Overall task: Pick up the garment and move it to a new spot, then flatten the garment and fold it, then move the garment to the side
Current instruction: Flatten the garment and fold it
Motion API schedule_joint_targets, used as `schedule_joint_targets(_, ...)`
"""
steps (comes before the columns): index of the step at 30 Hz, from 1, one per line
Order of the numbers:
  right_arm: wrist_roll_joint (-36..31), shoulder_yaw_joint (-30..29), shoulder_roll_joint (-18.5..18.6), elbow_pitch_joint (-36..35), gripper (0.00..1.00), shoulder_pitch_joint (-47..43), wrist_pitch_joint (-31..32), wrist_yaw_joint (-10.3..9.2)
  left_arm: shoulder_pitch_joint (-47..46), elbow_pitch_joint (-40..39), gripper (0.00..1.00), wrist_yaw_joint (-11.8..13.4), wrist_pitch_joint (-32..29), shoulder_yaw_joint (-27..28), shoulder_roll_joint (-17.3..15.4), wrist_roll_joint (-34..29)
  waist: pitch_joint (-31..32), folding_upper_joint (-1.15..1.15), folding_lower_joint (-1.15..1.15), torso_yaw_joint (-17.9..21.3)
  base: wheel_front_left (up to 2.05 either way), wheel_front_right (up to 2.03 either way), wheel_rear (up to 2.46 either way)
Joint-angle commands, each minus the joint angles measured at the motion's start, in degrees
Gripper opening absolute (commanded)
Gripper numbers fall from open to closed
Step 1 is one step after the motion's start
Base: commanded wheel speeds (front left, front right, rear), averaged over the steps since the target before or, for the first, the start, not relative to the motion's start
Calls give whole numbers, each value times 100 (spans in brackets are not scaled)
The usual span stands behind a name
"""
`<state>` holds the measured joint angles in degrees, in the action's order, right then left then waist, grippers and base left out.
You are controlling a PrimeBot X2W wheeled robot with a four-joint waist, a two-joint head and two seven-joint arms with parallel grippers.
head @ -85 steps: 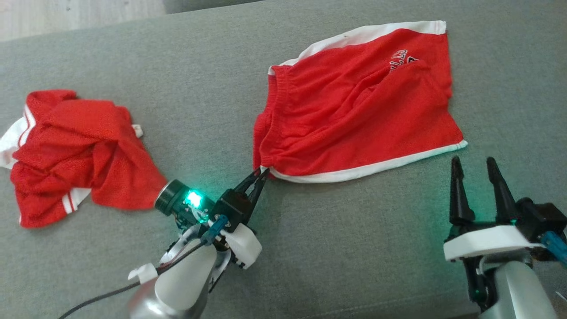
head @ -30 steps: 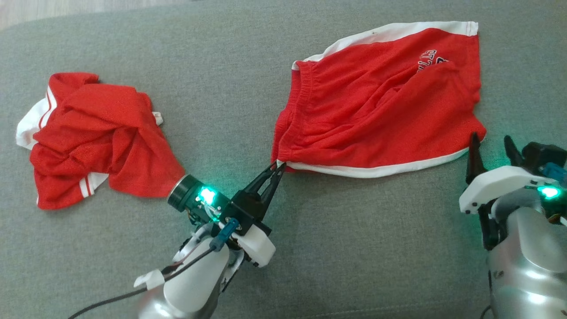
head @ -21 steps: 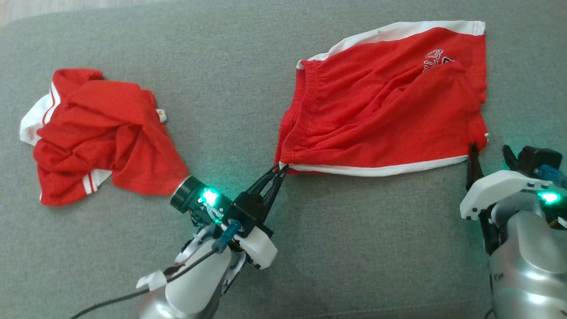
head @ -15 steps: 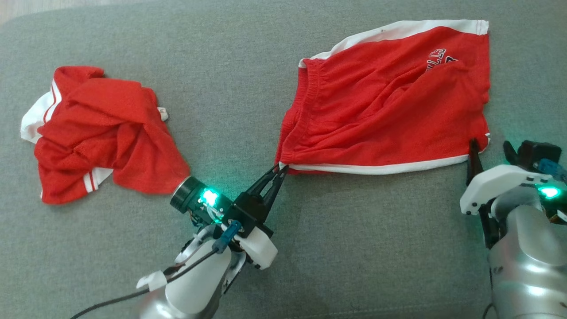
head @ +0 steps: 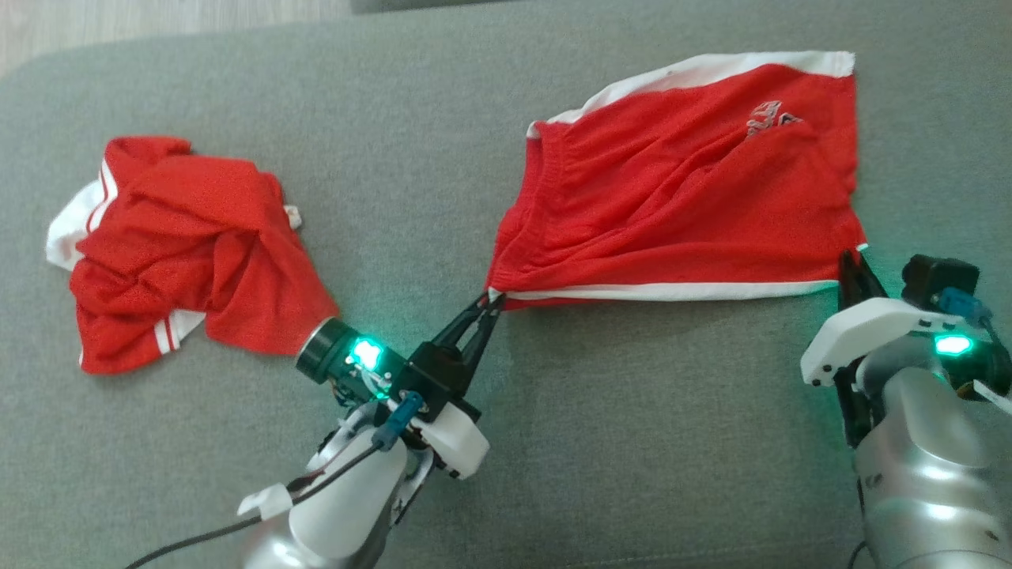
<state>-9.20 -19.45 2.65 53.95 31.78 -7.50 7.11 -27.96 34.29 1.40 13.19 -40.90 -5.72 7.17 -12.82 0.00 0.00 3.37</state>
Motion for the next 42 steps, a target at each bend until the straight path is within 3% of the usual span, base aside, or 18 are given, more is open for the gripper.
schedule_joint_targets(1, 106, 211, 22, -147, 0, 29, -144, 37, -162, -147, 0, 70, 62, 163, -125, 61, 135, 0, 0, 59, 0, 0, 0)
schedule_joint_targets(9, 997, 1037, 22, -1091, 0, 350, -330, 37, -517, -450, 0, 92, 27, 448, -329, 241, 646, 0, 0, 196, 0, 0, 0)
schedule_joint_targets(13, 1295, 1475, 22, -2016, 0, 571, -1, 37, -1058, -630, 0, 9, -166, 605, -489, 274, 913, 0, 0, 221, 0, 0, 0)
schedule_joint_targets(24, 1592, 2131, 360, -3445, 0, 969, 1076, 37, -2156, -825, 0, -185, -653, 858, -706, 389, 1368, 0, 0, 140, 0, 0, 0)
schedule_joint_targets(28, 1765, 2035, 404, -3970, 0, 863, 1346, 37, -2185, -1053, 0, -113, -735, 951, -786, 455, 1449, 0, 0, 92, 0, 0, 0)
schedule_joint_targets(35, 1565, 1154, 239, -4613, 0, 218, 2076, 37, -1778, -1769, 0, 18, -1022, 934, -968, 534, 1382, 0, 0, -9, 0, 0, 0)
schedule_joint_targets(42, 1422, 1175, 172, -5024, 0, 245, 2438, 37, -1833, -2160, 0, -28, -1342, 819, -1124, 466, 862, 0, 0, -7, 0, 0, 0)
